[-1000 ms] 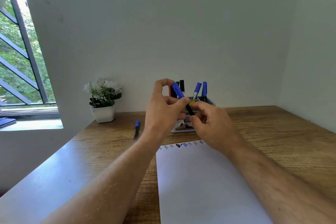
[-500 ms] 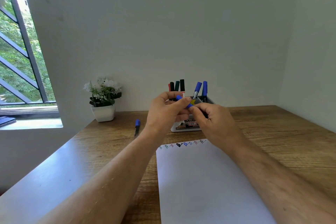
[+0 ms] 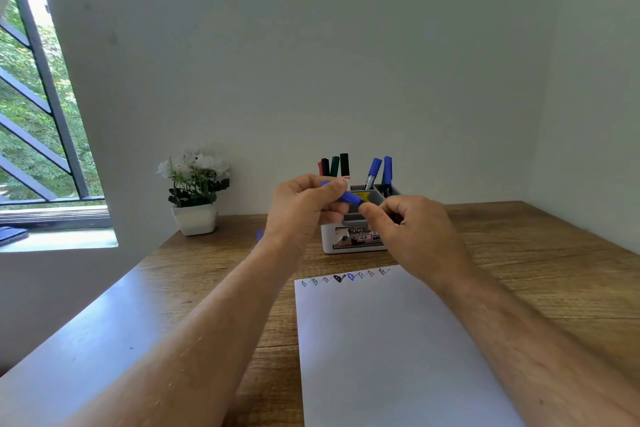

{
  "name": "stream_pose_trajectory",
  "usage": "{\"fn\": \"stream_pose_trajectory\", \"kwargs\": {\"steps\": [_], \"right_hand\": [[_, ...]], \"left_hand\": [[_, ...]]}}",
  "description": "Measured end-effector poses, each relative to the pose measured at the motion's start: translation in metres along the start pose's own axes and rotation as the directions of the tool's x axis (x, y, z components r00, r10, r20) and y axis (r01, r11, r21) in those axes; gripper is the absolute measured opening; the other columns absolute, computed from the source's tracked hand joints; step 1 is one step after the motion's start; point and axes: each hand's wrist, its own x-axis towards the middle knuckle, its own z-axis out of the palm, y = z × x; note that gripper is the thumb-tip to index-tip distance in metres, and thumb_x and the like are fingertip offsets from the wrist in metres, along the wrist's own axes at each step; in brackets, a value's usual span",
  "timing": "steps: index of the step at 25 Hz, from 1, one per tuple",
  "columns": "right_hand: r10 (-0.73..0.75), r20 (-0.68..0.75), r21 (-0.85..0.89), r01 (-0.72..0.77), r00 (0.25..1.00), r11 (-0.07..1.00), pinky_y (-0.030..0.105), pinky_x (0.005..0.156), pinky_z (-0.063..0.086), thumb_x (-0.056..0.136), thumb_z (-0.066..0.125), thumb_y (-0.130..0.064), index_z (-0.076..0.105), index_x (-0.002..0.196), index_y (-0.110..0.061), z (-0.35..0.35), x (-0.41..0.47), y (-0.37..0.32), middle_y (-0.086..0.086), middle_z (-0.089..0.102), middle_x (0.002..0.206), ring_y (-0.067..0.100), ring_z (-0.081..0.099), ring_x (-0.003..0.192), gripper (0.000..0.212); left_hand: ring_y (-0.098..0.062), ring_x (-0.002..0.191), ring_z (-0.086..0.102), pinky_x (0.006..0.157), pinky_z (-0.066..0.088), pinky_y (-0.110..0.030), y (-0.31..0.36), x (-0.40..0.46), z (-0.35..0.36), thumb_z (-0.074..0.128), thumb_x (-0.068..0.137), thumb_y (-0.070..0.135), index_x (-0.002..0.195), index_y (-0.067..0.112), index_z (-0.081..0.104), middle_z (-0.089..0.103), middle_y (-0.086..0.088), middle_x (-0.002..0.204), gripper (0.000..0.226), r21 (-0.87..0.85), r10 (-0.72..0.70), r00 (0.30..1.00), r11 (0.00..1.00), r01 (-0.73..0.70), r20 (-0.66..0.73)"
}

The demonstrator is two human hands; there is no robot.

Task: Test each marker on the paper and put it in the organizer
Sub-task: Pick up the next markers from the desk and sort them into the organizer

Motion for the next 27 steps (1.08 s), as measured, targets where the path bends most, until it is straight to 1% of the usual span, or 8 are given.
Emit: {"fn": "stream_pose_trajectory", "kwargs": {"steps": [4, 7, 13, 17, 20, 23, 25, 27], "right_hand": [[0.001, 0.032, -0.011, -0.001, 0.999, 1.0, 0.012, 0.052, 0.039, 0.095, 0.061, -0.031, 0.071, 0.092, -0.025, -0.003, -0.001, 0.005, -0.012, 0.064, 0.069, 0.004, 0.059, 0.062, 0.012], [0.059, 0.01, 0.195, -0.059, 0.998, 0.979, 0.016, 0.058, 0.048, 0.099, 0.054, -0.027, 0.071, 0.099, -0.022, -0.006, -0.001, 0.003, -0.007, 0.069, 0.072, 0.004, 0.063, 0.062, 0.017], [0.114, -0.003, 0.402, -0.103, 0.994, 0.91, 0.014, 0.051, 0.047, 0.102, 0.048, -0.023, 0.067, 0.11, -0.019, -0.008, -0.001, -0.003, -0.002, 0.072, 0.086, 0.013, 0.069, 0.06, 0.021], [0.141, -0.044, 0.477, -0.104, 0.989, 0.873, 0.023, 0.038, 0.047, 0.097, 0.06, -0.017, 0.057, 0.116, -0.035, -0.015, -0.002, -0.005, -0.005, 0.071, 0.097, 0.019, 0.069, 0.051, 0.026], [0.222, -0.055, 0.549, -0.156, 0.974, 0.821, 0.029, 0.034, 0.049, 0.099, 0.054, -0.012, 0.068, 0.107, -0.028, -0.023, -0.002, -0.001, -0.001, 0.074, 0.096, 0.023, 0.07, 0.051, 0.022], [0.352, 0.077, 0.648, -0.315, 0.933, 0.694, 0.027, 0.037, 0.05, 0.096, 0.05, -0.003, 0.069, 0.106, -0.019, -0.03, -0.003, 0.006, 0.001, 0.077, 0.092, 0.025, 0.074, 0.063, 0.027], [0.369, 0.211, 0.528, -0.424, 0.905, 0.736, 0.023, 0.035, 0.044, 0.089, 0.067, -0.012, 0.069, 0.1, -0.015, -0.03, -0.005, 0.013, 0.005, 0.078, 0.087, 0.023, 0.075, 0.067, 0.012], [0.367, 0.299, 0.355, -0.46, 0.881, 0.814, 0.021, 0.036, 0.042, 0.087, 0.072, -0.031, 0.07, 0.086, -0.015, -0.027, -0.008, 0.017, 0.008, 0.076, 0.072, 0.022, 0.073, 0.057, 0.017]], "left_hand": [[-0.02, 0.067, 0.074, 0.054, 0.057, -0.02, 0.008, 0.002, -0.005, 0.065, 0.089, -0.002, 0.08, 0.004, 0.061, 0.075, -0.016, 0.076, 0.012, -0.174, -0.022, 0.997, 0.985, 0.008, -0.078], [-0.02, 0.072, 0.074, 0.06, 0.059, -0.023, 0.013, 0.002, -0.005, 0.054, 0.095, -0.005, 0.095, 0.004, 0.066, 0.076, -0.013, 0.078, 0.015, -0.283, -0.055, 0.997, 0.958, 0.04, -0.047], [-0.013, 0.061, 0.055, 0.059, 0.056, -0.027, 0.012, -0.002, 0.008, 0.034, 0.107, 0.012, 0.105, 0.011, 0.066, 0.054, -0.005, 0.078, 0.033, -0.203, -0.029, 0.999, 0.979, 0.034, 0.03], [-0.015, 0.058, 0.053, 0.051, 0.048, -0.027, 0.009, -0.005, 0.011, 0.031, 0.107, 0.013, 0.106, 0.013, 0.06, 0.053, -0.005, 0.073, 0.028, -0.171, -0.028, 0.996, 0.984, 0.042, 0.082], [-0.013, 0.057, 0.048, 0.052, 0.044, -0.026, 0.004, -0.006, 0.01, 0.032, 0.107, 0.014, 0.104, 0.016, 0.058, 0.05, -0.003, 0.072, 0.026, -0.01, -0.044, 0.99, 0.999, 0.045, 0.133], [-0.005, 0.056, 0.051, 0.055, 0.045, -0.021, -0.001, -0.006, 0.009, 0.052, 0.101, 0.021, 0.104, 0.02, 0.055, 0.054, 0.001, 0.079, 0.005, 0.34, -0.079, 0.962, 0.94, -0.016, 0.263], [-0.005, 0.07, 0.064, 0.07, 0.056, -0.028, -0.009, -0.007, 0.007, 0.071, 0.089, 0.028, 0.108, 0.026, 0.051, 0.063, 0.002, 0.091, 0.027, 0.598, -0.14, 0.936, 0.797, -0.086, 0.321], [-0.014, 0.083, 0.069, 0.082, 0.059, -0.036, -0.016, -0.008, 0.009, 0.08, 0.08, 0.031, 0.107, 0.03, 0.049, 0.067, 0.001, 0.098, 0.041, 0.715, -0.205, 0.93, 0.695, -0.08, 0.304]]}}
